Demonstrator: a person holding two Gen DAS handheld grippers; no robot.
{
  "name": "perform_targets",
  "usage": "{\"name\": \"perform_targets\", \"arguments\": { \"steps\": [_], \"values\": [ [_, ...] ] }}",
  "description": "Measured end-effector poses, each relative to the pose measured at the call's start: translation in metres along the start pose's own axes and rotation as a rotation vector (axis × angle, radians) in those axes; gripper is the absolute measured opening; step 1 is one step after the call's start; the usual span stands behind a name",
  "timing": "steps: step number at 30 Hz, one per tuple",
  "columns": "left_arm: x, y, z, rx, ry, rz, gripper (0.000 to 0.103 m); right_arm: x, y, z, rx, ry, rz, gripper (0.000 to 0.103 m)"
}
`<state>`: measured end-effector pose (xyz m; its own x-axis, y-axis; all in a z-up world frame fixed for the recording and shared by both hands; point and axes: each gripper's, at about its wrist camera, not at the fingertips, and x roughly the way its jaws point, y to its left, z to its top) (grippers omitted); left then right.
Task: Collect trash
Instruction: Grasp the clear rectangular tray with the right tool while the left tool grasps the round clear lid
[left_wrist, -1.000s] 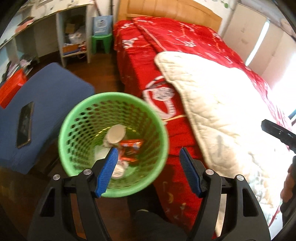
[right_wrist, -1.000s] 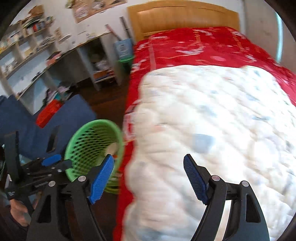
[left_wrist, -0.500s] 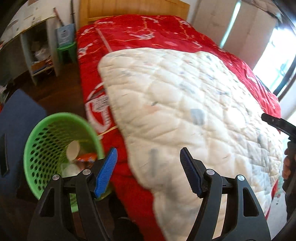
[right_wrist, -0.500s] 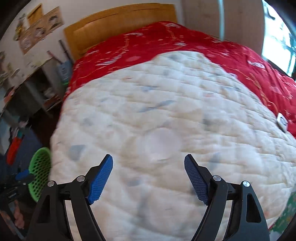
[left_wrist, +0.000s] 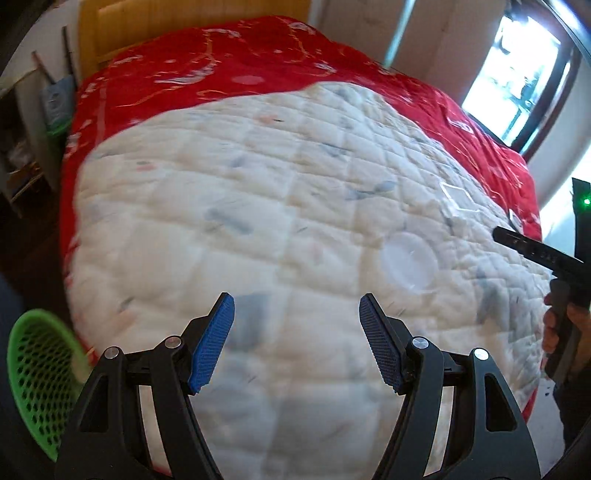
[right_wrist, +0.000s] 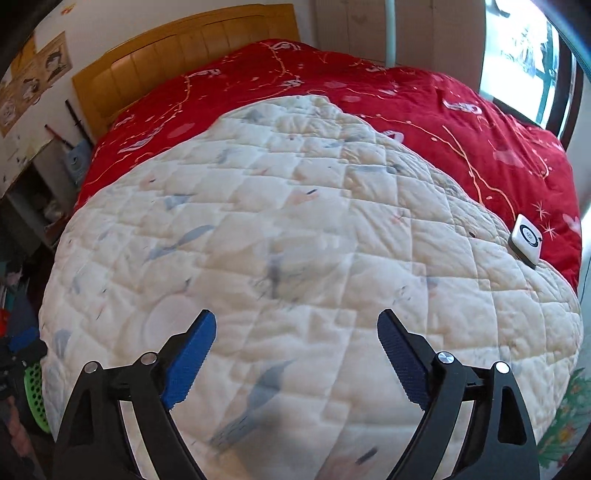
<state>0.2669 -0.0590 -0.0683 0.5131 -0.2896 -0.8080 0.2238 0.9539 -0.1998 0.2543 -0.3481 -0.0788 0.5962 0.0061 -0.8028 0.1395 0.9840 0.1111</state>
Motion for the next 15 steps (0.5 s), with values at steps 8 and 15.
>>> {"name": "perform_targets", "arguments": {
  "steps": [8, 15],
  "values": [
    [0.057, -0.035, 0.03, 0.007, 0.06, -0.06, 0.07, 0.04, -0.011, 0.028, -0.056, 0.046, -0.007, 0.092],
    [0.093, -0.058, 0.039, 0.035, 0.109, -0.1, 0.068, 0.071, -0.005, 0.039, -0.1, 0.077, 0.024, 0.094]
  ]
}}
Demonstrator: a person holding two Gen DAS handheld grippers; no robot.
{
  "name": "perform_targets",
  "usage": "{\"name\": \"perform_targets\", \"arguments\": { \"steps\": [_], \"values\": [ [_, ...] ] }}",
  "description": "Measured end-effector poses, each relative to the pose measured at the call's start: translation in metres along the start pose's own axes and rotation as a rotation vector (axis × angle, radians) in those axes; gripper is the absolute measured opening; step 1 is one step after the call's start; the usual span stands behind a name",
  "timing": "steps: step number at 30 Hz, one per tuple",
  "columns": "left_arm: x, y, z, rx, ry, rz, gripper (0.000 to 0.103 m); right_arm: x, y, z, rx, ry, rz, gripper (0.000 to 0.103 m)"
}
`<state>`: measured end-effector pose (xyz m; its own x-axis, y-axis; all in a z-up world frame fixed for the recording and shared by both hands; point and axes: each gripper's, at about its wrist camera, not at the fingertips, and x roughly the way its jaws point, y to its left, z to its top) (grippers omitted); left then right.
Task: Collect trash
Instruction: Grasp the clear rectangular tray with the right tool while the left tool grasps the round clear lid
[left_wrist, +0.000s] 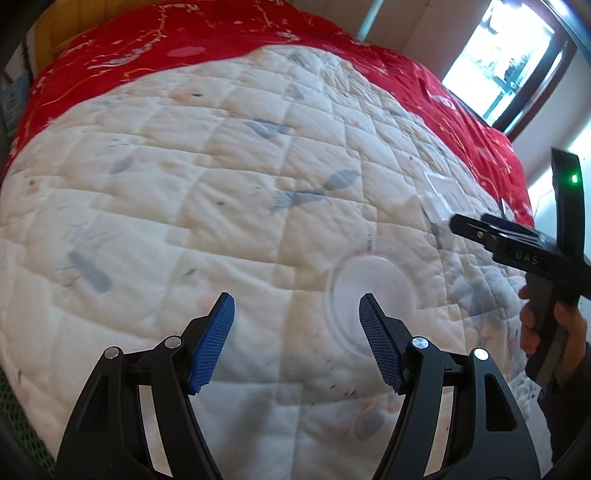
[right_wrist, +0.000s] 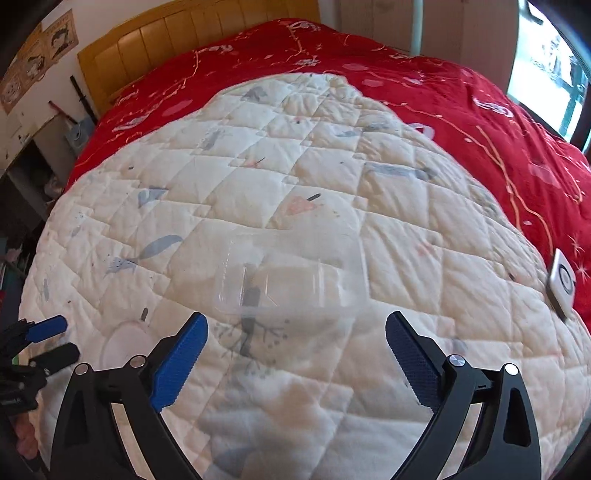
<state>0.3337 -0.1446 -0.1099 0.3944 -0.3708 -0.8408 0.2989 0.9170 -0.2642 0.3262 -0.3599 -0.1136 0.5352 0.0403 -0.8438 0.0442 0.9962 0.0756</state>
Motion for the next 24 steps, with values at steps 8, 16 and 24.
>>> {"name": "perform_targets", "arguments": {
  "steps": [8, 16, 24],
  "values": [
    [0.025, -0.015, 0.005, 0.036, 0.015, 0.0, 0.06, 0.018, 0.005, 0.007, -0.019, -0.005, -0.037, 0.094],
    [0.026, -0.02, 0.007, 0.065, 0.008, -0.006, 0.011, 0.004, 0.008, 0.005, -0.009, -0.044, -0.031, 0.086],
    [-0.005, -0.016, -0.008, 0.044, -0.024, -0.022, 0.003, -0.047, 0.035, -0.011, -0.037, -0.09, 0.003, 0.086]
  ]
}}
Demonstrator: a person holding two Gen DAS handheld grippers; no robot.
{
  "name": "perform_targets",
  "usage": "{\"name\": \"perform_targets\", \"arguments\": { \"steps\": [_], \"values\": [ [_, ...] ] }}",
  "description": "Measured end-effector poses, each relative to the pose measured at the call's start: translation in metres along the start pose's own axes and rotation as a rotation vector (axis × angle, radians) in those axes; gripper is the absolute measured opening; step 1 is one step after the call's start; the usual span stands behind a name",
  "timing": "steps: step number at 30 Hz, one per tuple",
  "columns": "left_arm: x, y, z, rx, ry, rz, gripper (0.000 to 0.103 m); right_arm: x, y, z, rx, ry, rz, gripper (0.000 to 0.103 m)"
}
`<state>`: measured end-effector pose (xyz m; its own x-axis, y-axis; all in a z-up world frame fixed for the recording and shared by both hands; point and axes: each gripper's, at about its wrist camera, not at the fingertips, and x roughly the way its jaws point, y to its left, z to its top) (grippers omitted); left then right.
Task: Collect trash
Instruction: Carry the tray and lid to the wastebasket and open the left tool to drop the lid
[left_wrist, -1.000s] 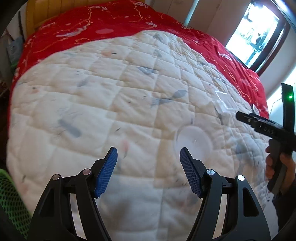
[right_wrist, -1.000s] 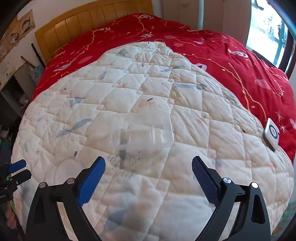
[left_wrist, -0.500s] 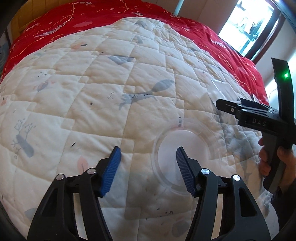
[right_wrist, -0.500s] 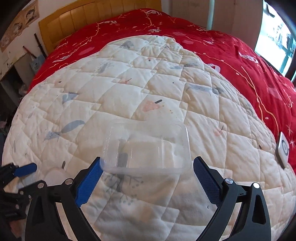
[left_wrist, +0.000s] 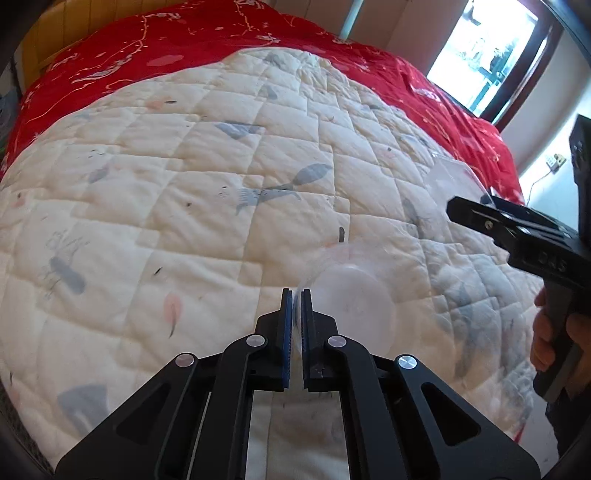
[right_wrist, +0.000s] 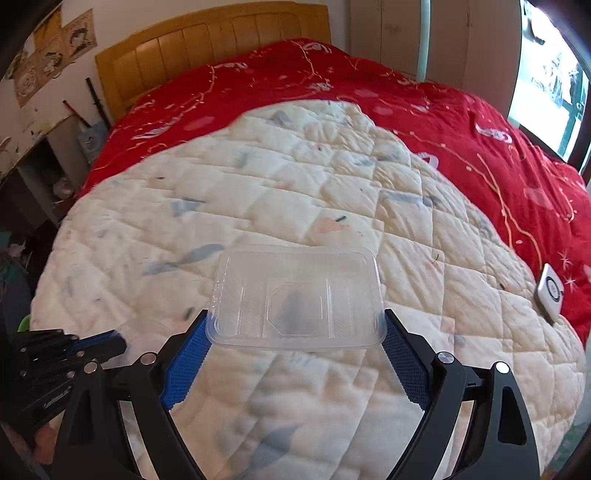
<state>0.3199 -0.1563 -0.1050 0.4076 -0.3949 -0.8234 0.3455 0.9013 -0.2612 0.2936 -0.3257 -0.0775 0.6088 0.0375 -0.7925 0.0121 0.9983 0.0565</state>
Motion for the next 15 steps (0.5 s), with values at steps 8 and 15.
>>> {"name": "perform_targets", "arguments": {
  "steps": [8, 15],
  "values": [
    [-0.067, 0.021, -0.029, -0.031, -0.069, 0.014, 0.003, -0.051, 0.042, -0.02, -0.063, -0.032, 0.028, 0.086],
    [-0.147, 0.072, -0.073, -0.099, -0.156, 0.073, 0.003, -0.089, 0.105, -0.043, -0.121, -0.053, 0.107, 0.086]
  ]
}}
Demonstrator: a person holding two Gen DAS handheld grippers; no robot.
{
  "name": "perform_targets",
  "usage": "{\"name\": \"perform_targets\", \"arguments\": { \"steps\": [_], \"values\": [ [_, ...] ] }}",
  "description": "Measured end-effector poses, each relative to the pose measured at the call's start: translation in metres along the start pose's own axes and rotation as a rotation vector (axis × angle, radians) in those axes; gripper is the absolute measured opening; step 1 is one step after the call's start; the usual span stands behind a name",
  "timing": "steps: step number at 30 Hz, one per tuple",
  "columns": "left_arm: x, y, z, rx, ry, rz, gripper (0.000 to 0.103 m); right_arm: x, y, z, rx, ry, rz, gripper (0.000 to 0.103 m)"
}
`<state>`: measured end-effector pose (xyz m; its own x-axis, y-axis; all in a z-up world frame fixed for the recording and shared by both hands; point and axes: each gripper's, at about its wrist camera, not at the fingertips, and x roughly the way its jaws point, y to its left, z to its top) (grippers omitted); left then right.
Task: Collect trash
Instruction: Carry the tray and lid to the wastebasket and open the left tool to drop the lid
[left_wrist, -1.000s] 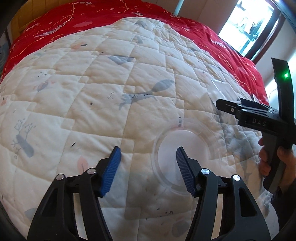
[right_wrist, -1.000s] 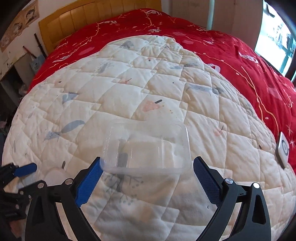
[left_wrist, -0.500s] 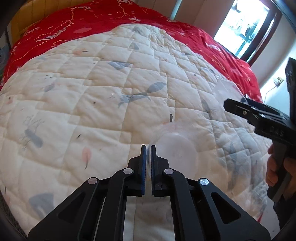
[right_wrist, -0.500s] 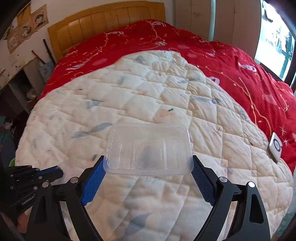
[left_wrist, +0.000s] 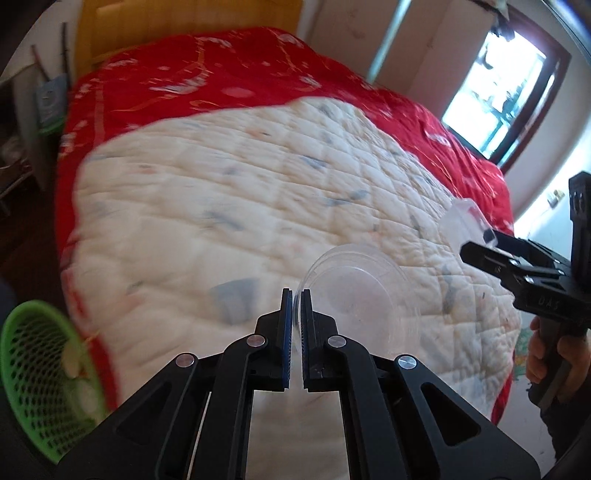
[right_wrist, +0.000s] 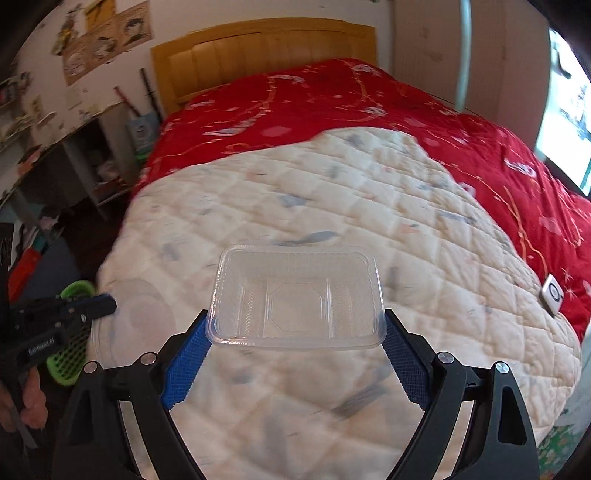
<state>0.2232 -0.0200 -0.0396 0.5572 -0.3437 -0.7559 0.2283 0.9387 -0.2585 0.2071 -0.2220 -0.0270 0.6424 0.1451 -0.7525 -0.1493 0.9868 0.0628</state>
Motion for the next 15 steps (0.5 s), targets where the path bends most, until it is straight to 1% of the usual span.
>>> {"name": "perform_targets", "arguments": {
  "steps": [4, 6, 9, 10, 13, 15],
  "values": [
    [-0.04, 0.043, -0.017, -0.049, -0.043, 0.055, 0.003, -0.008, 0.054, -0.01, -0.078, -0.003, 0.048, 0.086],
    [-0.06, 0.067, -0.028, -0.069, -0.066, 0.102, 0.003, -0.009, 0.085, -0.016, -0.124, 0.001, 0.078, 0.086],
    [-0.081, 0.102, -0.042, -0.105, -0.078, 0.167, 0.003, -0.009, 0.118, -0.021, -0.16, 0.009, 0.124, 0.086],
    [-0.085, 0.111, -0.045, -0.118, -0.079, 0.177, 0.003, -0.008, 0.131, -0.022, -0.173, 0.013, 0.139, 0.086],
    [-0.096, 0.147, -0.059, -0.151, -0.08, 0.259, 0.003, -0.004, 0.17, -0.024, -0.211, 0.025, 0.182, 0.086],
    [-0.1, 0.172, -0.068, -0.189, -0.069, 0.283, 0.003, -0.002, 0.191, -0.025, -0.233, 0.031, 0.202, 0.086]
  ]
}}
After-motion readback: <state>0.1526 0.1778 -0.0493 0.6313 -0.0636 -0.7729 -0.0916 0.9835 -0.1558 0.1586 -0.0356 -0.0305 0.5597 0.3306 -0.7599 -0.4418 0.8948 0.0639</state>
